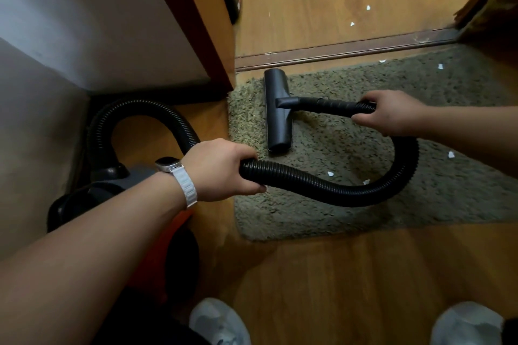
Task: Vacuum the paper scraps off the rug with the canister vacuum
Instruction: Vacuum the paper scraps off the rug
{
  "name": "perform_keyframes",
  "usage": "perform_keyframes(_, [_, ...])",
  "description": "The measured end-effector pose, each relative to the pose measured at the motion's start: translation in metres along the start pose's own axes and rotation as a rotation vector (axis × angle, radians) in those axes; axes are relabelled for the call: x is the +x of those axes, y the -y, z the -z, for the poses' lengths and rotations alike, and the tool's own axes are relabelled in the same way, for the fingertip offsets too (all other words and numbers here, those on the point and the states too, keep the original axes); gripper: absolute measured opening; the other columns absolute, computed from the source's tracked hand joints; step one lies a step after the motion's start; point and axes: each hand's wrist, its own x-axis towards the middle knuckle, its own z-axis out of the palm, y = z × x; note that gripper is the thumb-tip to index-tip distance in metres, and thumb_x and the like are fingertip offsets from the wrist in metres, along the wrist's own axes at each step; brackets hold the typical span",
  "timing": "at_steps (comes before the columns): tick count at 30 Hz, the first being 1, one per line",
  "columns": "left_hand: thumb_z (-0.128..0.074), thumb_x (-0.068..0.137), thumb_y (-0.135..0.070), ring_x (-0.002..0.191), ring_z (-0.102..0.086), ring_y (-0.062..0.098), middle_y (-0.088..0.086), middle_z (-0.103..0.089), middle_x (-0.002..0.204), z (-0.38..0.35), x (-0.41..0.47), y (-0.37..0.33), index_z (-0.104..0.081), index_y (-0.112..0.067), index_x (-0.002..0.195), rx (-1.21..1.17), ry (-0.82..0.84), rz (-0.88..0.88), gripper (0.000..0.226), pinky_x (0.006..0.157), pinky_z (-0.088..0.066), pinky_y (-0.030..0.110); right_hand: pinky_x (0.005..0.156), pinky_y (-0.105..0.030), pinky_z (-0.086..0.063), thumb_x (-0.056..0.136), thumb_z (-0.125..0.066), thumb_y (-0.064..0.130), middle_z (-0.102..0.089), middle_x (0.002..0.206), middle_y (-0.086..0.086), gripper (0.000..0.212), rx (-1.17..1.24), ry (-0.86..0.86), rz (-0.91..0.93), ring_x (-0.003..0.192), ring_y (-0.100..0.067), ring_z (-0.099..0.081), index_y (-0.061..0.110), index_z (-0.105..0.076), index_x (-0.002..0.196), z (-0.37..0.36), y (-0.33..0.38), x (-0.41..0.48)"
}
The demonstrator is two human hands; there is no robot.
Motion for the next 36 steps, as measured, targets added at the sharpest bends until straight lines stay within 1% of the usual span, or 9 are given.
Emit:
perform_keyframes(5, [-0.061,0.071,-0.071,0.07,-0.058,0.008,-0.01,-0.06,0.07,0.0,0.001,-0.003,-0.063,-0.03,0.088,-0.011,0.009,0.012,0.045,0.063,-0.052,0.032,0.053,-0.028,-0.043,0.087,-0.067,0.046,-0.062,0.082,-0.001,0.034,-0.014,-0.005,0.001,0.066,-0.019,-0.061,0.023,-0.062,0.111,0.002,-0.002,-0.003])
perform_keyframes(13, [-0.067,0.074,-0.066,0.069,-0.057,0.006,-0.011,-0.06,0.072,0.01,0.024,-0.029,-0.063,-0.032,0.09,-0.063,-0.018,0.0,0.038,0.061,-0.05,0.029,0.058,-0.03,-0.05,0.086,-0.068,0.045,-0.063,0.082,0.0,0.031,-0.034,-0.028,-0.049,0.068,-0.018,-0.061,0.024,-0.063,0.108,0.021,-0.037,-0.022])
perform_keyframes(18, [-0.066,0.072,-0.069,0.066,-0.057,0.003,-0.012,-0.062,0.071,0.009,0.044,-0.062,-0.066,-0.034,0.096,-0.088,-0.032,-0.032,0.041,0.057,-0.049,0.027,0.051,-0.027,-0.039,0.087,-0.067,0.043,-0.064,0.081,-0.002,0.028,-0.031,-0.021,-0.12,0.066,-0.019,-0.06,0.024,-0.064,0.107,0.042,-0.073,-0.042])
perform_keyframes(21, [-0.067,0.072,-0.068,0.063,-0.057,0.001,-0.013,-0.062,0.069,0.01,0.055,-0.084,-0.066,-0.034,0.095,-0.098,-0.042,-0.055,0.041,0.055,-0.047,0.025,0.051,-0.027,-0.04,0.087,-0.066,0.043,-0.064,0.082,-0.002,0.028,-0.054,-0.018,-0.158,0.066,-0.019,-0.06,0.023,-0.065,0.108,0.056,-0.094,-0.055])
perform_keyframes(24, [-0.068,0.072,-0.068,0.063,-0.058,0.001,-0.013,-0.063,0.07,0.011,0.063,-0.103,-0.067,-0.034,0.094,-0.116,-0.035,-0.068,0.04,0.058,-0.052,0.027,0.052,-0.028,-0.045,0.088,-0.065,0.045,-0.065,0.082,-0.003,0.029,-0.063,-0.009,-0.206,0.066,-0.021,-0.063,0.023,-0.064,0.108,0.064,-0.116,-0.067])
perform_keyframes(27, [-0.068,0.073,-0.067,0.064,-0.059,0.002,-0.013,-0.065,0.071,0.01,0.069,-0.117,-0.067,-0.033,0.096,-0.104,-0.037,-0.085,0.041,0.058,-0.053,0.028,0.058,-0.034,-0.053,0.089,-0.064,0.044,-0.067,0.08,-0.005,0.028,-0.036,0.005,-0.251,0.065,-0.024,-0.067,0.024,-0.063,0.109,0.069,-0.14,-0.079])
perform_keyframes(29, [-0.067,0.073,-0.068,0.063,-0.058,0.001,-0.013,-0.064,0.071,0.01,0.073,-0.125,-0.067,-0.034,0.096,-0.086,-0.039,-0.094,0.041,0.054,-0.049,0.026,0.061,-0.037,-0.056,0.091,-0.064,0.044,-0.068,0.08,-0.006,0.03,-0.028,0.016,-0.273,0.066,-0.025,-0.068,0.023,-0.062,0.111,0.071,-0.153,-0.086])
perform_keyframes(33, [-0.068,0.073,-0.068,0.062,-0.055,-0.002,-0.015,-0.062,0.07,0.007,0.082,-0.14,-0.065,-0.036,0.096,-0.083,-0.029,-0.108,0.04,0.048,-0.039,0.021,0.061,-0.036,-0.055,0.092,-0.062,0.044,-0.068,0.083,-0.007,0.031,-0.021,0.028,-0.304,0.067,-0.025,-0.068,0.021,-0.062,0.113,0.073,-0.175,-0.1])
perform_keyframes(36, [-0.068,0.073,-0.068,0.061,-0.055,-0.002,-0.014,-0.062,0.069,0.004,0.087,-0.151,-0.065,-0.034,0.096,-0.089,-0.018,-0.134,0.041,0.05,-0.042,0.022,0.057,-0.034,-0.052,0.094,-0.062,0.041,-0.068,0.084,-0.008,0.032,0.008,0.056,-0.337,0.064,-0.025,-0.067,0.019,-0.062,0.117,0.073,-0.19,-0.112])
